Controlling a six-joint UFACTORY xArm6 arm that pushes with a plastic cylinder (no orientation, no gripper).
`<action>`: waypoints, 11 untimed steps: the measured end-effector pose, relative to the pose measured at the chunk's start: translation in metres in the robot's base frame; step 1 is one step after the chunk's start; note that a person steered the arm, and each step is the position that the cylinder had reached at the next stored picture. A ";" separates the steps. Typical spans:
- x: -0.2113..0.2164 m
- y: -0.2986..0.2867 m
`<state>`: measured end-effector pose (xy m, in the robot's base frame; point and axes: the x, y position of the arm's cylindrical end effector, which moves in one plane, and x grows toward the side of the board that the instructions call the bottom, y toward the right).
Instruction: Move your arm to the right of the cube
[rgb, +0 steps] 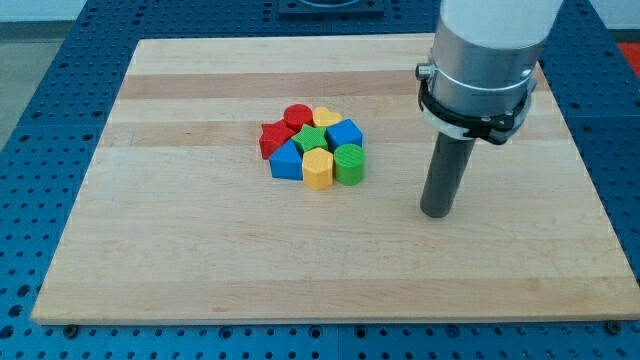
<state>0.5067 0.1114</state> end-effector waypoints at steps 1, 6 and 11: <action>0.000 0.000; -0.118 0.000; -0.140 -0.073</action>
